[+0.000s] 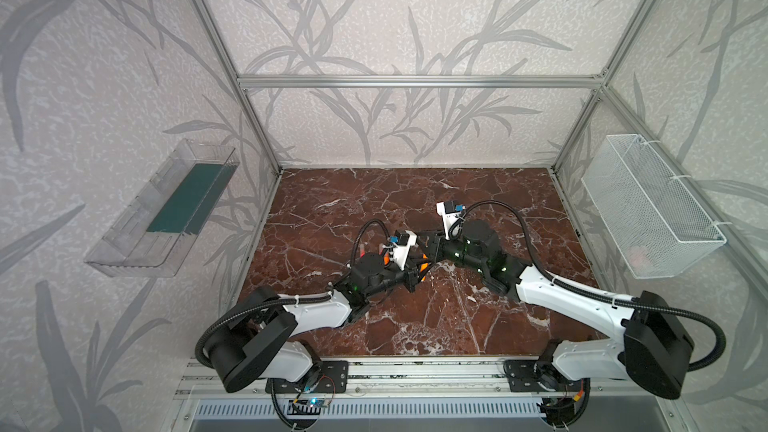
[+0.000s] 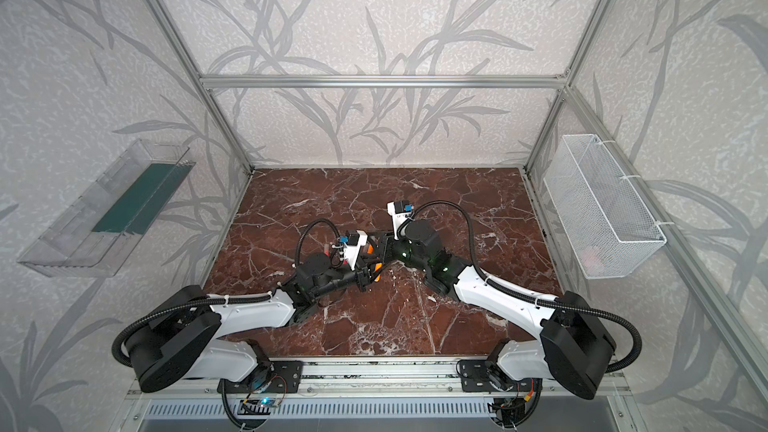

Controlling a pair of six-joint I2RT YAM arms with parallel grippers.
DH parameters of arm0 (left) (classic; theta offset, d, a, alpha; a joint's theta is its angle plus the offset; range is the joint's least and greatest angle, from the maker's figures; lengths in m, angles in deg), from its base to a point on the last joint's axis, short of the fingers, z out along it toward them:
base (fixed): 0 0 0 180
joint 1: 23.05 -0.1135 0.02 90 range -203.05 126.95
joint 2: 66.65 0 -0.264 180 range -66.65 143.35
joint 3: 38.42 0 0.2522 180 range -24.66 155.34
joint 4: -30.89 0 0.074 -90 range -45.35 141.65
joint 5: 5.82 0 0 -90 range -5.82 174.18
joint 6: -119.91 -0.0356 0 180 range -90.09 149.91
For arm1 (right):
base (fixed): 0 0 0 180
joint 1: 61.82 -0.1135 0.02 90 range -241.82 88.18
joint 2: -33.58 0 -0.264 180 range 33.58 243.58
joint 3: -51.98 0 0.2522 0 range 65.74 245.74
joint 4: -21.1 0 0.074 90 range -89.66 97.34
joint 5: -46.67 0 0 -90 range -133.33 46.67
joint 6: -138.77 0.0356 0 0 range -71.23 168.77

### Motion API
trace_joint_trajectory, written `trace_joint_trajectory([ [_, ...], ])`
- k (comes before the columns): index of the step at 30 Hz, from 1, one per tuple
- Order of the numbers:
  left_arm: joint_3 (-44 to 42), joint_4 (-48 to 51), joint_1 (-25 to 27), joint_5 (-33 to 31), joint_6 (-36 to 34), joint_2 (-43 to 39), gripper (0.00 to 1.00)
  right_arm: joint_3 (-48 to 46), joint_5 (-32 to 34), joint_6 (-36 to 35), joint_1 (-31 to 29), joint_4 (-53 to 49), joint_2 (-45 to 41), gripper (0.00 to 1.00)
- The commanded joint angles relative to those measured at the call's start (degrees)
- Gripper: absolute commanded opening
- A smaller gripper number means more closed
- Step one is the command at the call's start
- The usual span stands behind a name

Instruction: Insert the pens into the pen caps

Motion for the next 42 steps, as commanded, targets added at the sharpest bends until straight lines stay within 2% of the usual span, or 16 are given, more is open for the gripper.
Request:
trace_joint_trajectory([
  [1, 1.36, 0.03, 0.17, -0.43, -1.39, 0.32, 0.00, 2.15, -2.13, -0.58, -0.92, 0.28, -1.27, 0.20],
  [6, 1.12, -0.29, 0.05, -0.10, -1.20, -0.05, 0.00, 0.09, -1.54, -0.62, -0.93, -0.04, -3.23, 0.18],
  [7, 1.10, -0.36, 0.09, -0.09, -1.13, -0.10, 0.00, -0.21, -1.65, -2.26, -0.94, 0.06, -3.40, 0.21],
  [9, 0.99, -0.54, 0.06, 0.09, -1.09, -0.12, 0.00, -0.60, -1.94, -2.45, -0.94, 0.47, -3.82, 0.37],
  [11, 1.08, -0.57, 0.08, 0.14, -1.00, -0.12, 0.00, -0.60, -1.86, -2.79, -0.94, 0.63, -4.43, 0.46],
  [15, 1.19, -0.46, 0.05, 0.34, -1.05, 0.03, 0.00, 0.15, 1.04, -3.63, -0.86, -0.24, -6.23, 0.53],
  [20, 1.10, -0.46, 0.13, 0.61, -1.04, -0.12, 0.00, 2.18, 5.86, -4.59, -0.80, -4.63, -7.80, 0.53],
  [25, 0.91, -0.57, 0.11, 0.70, -1.08, -0.46, 0.00, 2.82, 5.65, -3.77, -0.85, -5.37, -6.00, 0.52],
  [29, 0.91, -0.76, 0.10, 0.70, -1.05, -0.31, 0.00, 2.13, 5.15, -3.12, -0.85, -3.91, -5.38, 0.46],
  [33, 0.82, -0.66, 0.12, 0.38, -1.01, -0.66, 0.00, 1.21, 5.57, -2.76, -0.84, -4.17, -6.71, 0.44],
  [38, 0.28, 0.24, 0.02, -1.95, -1.72, -1.28, 0.00, -1.33, 11.70, -3.40, -0.72, -5.03, -10.89, 0.45],
  [42, -0.40, 4.10, -0.06, -8.02, -2.62, -3.72, 0.00, -2.74, 17.36, -4.69, -0.03, -8.48, -16.14, 0.48],
])
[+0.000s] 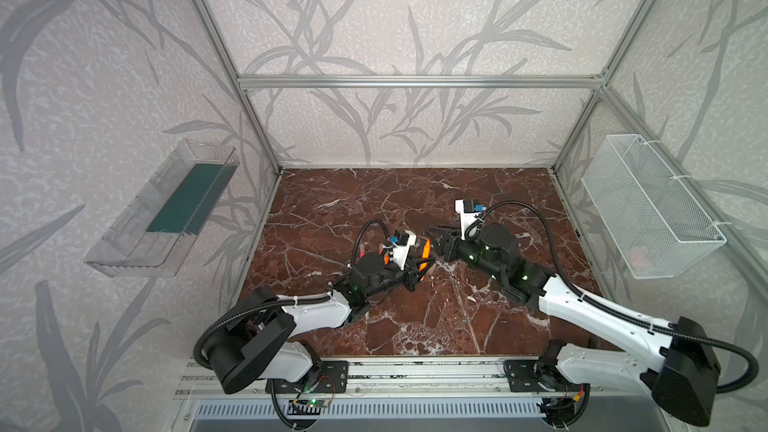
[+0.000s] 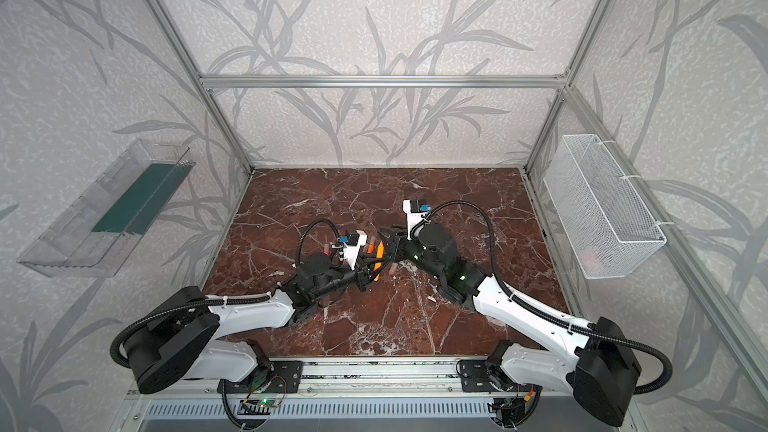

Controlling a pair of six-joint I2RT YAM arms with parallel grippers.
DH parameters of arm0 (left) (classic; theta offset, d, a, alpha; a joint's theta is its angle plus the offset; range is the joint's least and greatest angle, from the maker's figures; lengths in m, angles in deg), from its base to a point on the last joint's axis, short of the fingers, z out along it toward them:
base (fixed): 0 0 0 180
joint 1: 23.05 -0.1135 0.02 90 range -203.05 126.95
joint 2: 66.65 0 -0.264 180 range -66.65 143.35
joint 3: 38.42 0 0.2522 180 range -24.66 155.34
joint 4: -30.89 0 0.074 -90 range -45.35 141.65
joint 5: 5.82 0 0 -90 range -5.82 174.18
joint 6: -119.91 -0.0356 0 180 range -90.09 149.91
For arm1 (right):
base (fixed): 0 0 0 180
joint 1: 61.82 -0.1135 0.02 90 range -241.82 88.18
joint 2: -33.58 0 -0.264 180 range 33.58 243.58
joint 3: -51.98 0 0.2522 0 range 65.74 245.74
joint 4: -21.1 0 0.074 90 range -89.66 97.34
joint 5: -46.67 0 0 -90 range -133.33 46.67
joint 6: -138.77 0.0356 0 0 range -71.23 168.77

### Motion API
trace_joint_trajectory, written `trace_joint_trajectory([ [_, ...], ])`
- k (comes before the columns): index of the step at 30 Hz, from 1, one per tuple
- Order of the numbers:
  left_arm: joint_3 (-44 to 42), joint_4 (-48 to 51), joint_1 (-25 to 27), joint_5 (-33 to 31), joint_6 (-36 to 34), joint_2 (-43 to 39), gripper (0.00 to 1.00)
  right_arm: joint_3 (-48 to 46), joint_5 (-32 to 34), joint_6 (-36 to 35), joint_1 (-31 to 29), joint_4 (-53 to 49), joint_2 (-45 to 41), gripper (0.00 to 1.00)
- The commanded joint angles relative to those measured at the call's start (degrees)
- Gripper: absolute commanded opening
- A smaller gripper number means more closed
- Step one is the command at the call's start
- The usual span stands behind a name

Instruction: Insert the pens into the pen caps

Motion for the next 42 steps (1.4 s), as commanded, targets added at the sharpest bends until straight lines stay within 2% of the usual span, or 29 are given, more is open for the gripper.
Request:
trace_joint_trajectory([
  [1, -0.71, 2.66, -0.21, -6.16, -1.53, -3.24, 0.00, -1.22, 6.66, -1.31, 0.91, -2.71, -4.83, 0.48],
  [8, -1.85, 8.74, -1.04, -15.12, -0.12, -8.12, 0.00, -6.04, 9.40, 0.04, 2.85, -6.92, -7.75, 0.49],
  [11, -1.50, 13.99, -1.89, -20.45, 1.59, -10.17, 0.00, -7.11, 6.94, 1.22, 2.41, -9.90, -5.21, 0.50],
  [14, -1.91, 16.76, -3.60, -23.32, 2.84, -11.58, 0.00, -6.86, 6.03, 0.61, -0.72, -10.83, 0.44, 0.53],
  [17, -2.95, 17.30, -5.19, -23.02, 3.43, -12.77, 0.00, -5.81, 4.57, -1.18, -3.02, -9.68, 7.32, 0.60],
  [21, -3.63, 19.00, -7.01, -23.14, 4.37, -14.59, 0.00, -2.95, -1.13, -4.36, -3.23, -7.94, 16.58, 0.60],
  [25, -4.29, 19.27, -8.30, -22.15, 4.77, -15.43, 0.00, 2.86, -3.32, -8.31, -3.94, -11.10, 26.15, 0.56],
  [29, -4.62, 19.29, -9.25, -20.38, 4.78, -15.94, 0.00, 7.07, -2.02, -11.19, -4.34, -12.96, 33.15, 0.50],
  [36, -5.65, 19.13, -9.97, -19.28, 4.77, -17.68, 0.00, 10.14, -0.96, -14.70, -5.63, -14.65, 38.92, 0.41],
  [42, -6.06, 19.44, -10.36, -18.67, 4.81, -18.72, 0.00, 11.48, 6.24, -14.88, -7.33, -19.13, 40.69, 0.38],
])
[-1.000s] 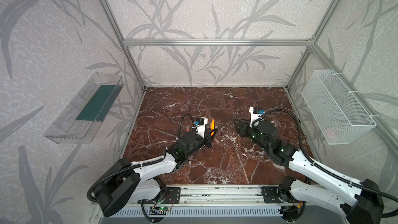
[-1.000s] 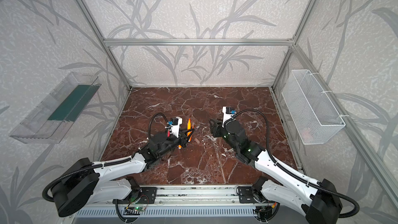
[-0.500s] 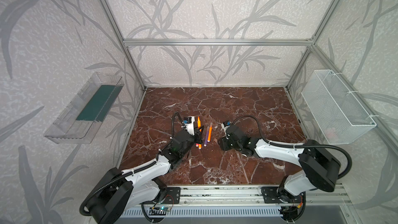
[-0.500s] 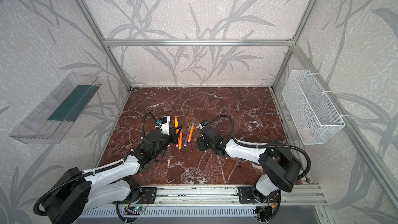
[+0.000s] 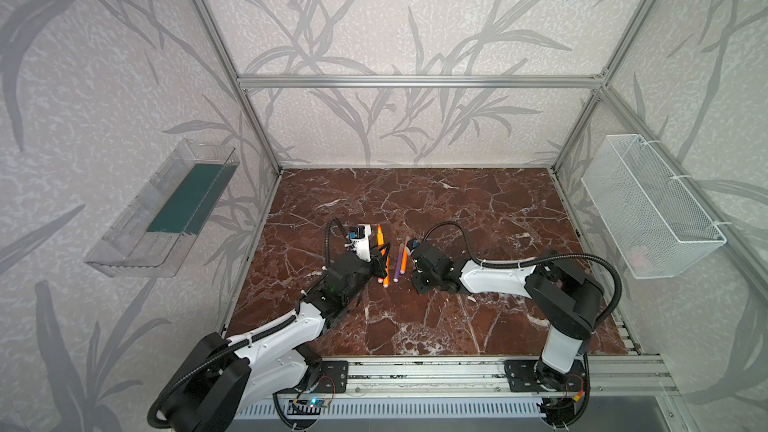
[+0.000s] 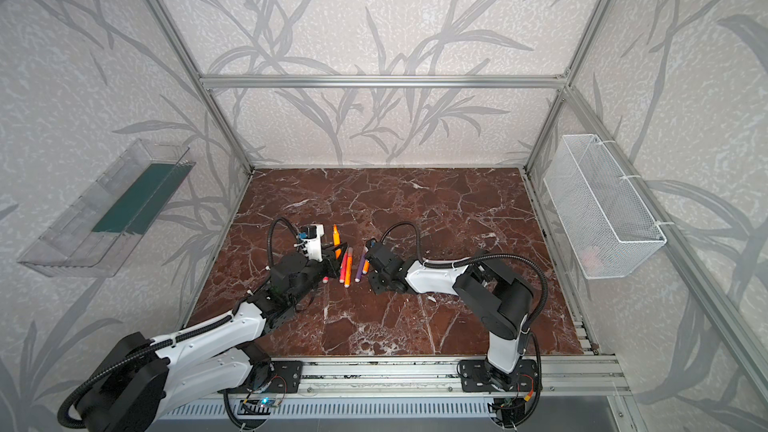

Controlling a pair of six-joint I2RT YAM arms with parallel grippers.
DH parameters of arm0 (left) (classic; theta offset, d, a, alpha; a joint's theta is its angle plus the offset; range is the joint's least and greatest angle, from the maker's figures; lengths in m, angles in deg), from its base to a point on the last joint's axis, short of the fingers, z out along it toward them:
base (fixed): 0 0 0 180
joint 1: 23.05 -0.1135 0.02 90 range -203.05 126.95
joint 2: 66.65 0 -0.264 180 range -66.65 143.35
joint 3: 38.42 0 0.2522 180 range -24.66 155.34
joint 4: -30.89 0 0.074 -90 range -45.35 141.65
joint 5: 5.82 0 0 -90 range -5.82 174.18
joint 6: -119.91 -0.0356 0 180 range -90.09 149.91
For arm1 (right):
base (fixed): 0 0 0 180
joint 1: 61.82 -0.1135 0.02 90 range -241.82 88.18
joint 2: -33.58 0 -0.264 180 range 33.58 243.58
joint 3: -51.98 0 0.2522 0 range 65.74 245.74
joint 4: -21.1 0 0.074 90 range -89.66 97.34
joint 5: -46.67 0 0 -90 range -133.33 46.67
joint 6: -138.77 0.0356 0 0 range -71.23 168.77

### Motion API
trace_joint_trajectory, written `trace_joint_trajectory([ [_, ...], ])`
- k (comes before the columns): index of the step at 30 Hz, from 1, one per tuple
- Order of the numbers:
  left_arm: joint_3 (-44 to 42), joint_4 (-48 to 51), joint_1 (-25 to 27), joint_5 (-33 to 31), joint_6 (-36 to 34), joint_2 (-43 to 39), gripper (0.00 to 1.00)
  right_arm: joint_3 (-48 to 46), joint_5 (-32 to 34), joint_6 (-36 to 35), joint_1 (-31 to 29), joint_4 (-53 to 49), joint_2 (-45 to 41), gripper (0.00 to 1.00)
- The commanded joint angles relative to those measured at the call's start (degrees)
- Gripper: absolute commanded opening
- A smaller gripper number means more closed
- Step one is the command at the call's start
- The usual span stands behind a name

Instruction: Insert the pens into the pen caps

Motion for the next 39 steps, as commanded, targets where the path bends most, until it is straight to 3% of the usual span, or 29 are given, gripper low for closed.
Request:
trace_joint_trajectory([
  [1, -0.93, -0.01, -0.48, 0.96, 0.60, -1.07, 0.00, 0.11, 4.88, -0.62, -0.64, -4.07, 0.34, 0.38],
  [9, -1.19, -0.19, -0.74, 1.34, 0.81, -1.18, 0.00, -1.12, 12.07, 2.48, -0.64, -5.63, -1.04, 0.38],
  [18, -1.41, 0.03, -0.89, 1.59, 0.91, -1.86, 0.00, 1.34, 15.79, 5.66, 1.13, -6.68, 1.02, 0.38],
  [25, -1.77, 0.07, -0.93, 1.79, 1.02, -2.64, 0.00, 1.02, 10.90, 4.87, 4.01, -2.31, 1.19, 0.38],
  [39, -2.26, 0.69, -1.07, 2.03, 0.95, -4.30, 0.00, 13.20, 8.61, 4.18, 4.18, -4.70, 9.46, 0.38],
])
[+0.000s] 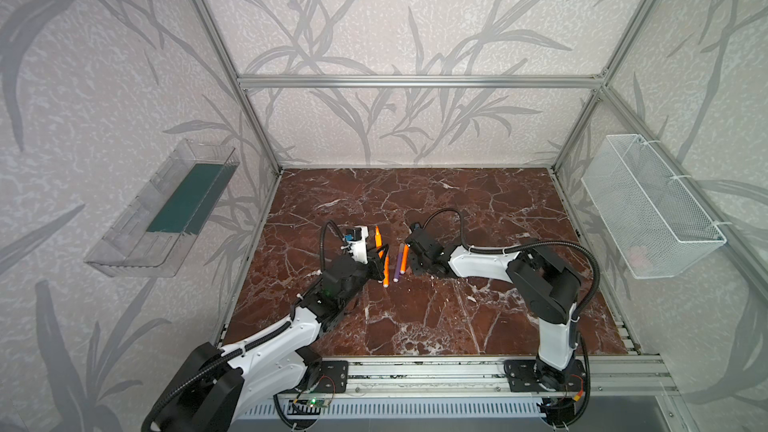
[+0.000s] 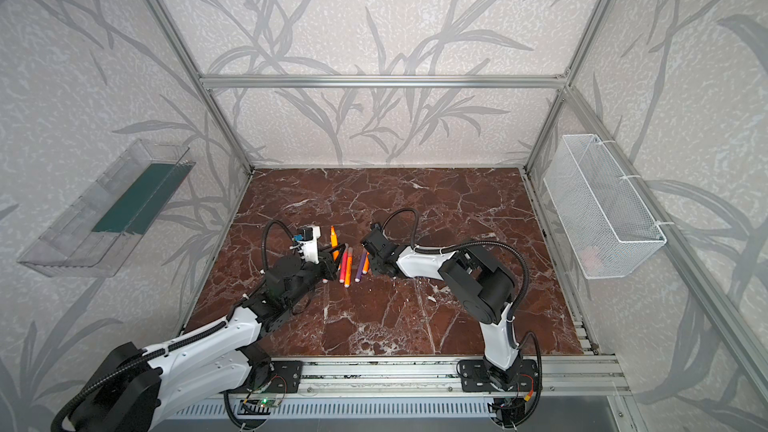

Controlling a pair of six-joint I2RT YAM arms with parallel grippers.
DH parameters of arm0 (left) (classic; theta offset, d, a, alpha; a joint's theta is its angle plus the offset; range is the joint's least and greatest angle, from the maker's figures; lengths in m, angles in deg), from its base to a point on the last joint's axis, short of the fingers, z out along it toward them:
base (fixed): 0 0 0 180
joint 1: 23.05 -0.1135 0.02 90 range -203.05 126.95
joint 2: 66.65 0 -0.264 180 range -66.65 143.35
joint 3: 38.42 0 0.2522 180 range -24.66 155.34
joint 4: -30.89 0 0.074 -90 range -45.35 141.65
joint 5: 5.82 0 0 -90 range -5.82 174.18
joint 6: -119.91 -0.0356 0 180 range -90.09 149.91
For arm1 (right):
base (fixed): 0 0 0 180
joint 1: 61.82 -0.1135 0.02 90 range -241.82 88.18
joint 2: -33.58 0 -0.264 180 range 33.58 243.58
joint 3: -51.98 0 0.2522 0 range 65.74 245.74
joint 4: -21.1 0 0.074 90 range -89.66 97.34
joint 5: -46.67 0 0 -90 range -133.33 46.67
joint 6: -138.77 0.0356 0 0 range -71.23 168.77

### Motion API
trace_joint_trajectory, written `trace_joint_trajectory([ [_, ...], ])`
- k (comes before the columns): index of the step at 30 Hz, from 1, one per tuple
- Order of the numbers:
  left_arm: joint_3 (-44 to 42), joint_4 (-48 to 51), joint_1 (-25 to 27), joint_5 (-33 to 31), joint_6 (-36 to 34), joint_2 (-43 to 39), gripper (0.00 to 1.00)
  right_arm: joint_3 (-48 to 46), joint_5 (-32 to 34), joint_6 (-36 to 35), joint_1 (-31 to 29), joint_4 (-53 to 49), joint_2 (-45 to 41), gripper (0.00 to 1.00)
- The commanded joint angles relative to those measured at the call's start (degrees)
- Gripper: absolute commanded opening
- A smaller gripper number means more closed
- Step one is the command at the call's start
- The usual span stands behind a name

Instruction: Insert the pens into the pen caps

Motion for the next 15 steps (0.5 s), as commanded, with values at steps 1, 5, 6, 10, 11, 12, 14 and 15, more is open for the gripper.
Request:
trace_joint_trajectory([
  [1, -0.59, 0.23, -0.40, 0.60, 0.58, -1.04, 0.00, 2.94, -0.01, -0.46, 0.00, -2.58, 1.19, 0.38],
  [5, -0.85, 0.34, -0.50, 0.50, 0.57, -1.57, 0.00, 5.52, 0.73, -0.22, -0.05, -4.70, 1.20, 0.38],
  [6, -0.85, 0.38, -0.51, 0.50, 0.56, -1.68, 0.00, 5.12, 0.95, -0.21, -0.05, -4.58, 0.07, 0.40],
  [10, -0.81, 0.40, -0.48, 0.51, 0.43, -1.58, 0.00, 2.73, 0.15, -0.21, -0.22, -3.38, -5.62, 0.48],
  [11, -0.78, 0.35, -0.49, 0.58, 0.38, -1.49, 0.00, 2.23, -0.34, -0.21, -0.35, -3.27, -6.44, 0.48],
  [12, -0.76, 0.34, -0.43, 0.67, 0.29, -1.40, 0.00, 1.76, -0.91, -0.14, -0.54, -3.15, -7.12, 0.49],
  [14, -0.71, 0.34, -0.47, 0.84, 0.33, -1.33, 0.00, 0.57, -1.12, 0.86, -1.14, -3.14, -7.79, 0.49],
  [15, -0.70, 0.34, -0.54, 1.08, 0.31, -1.31, 0.00, -0.10, -1.24, 1.50, -1.34, -2.97, -7.89, 0.49],
])
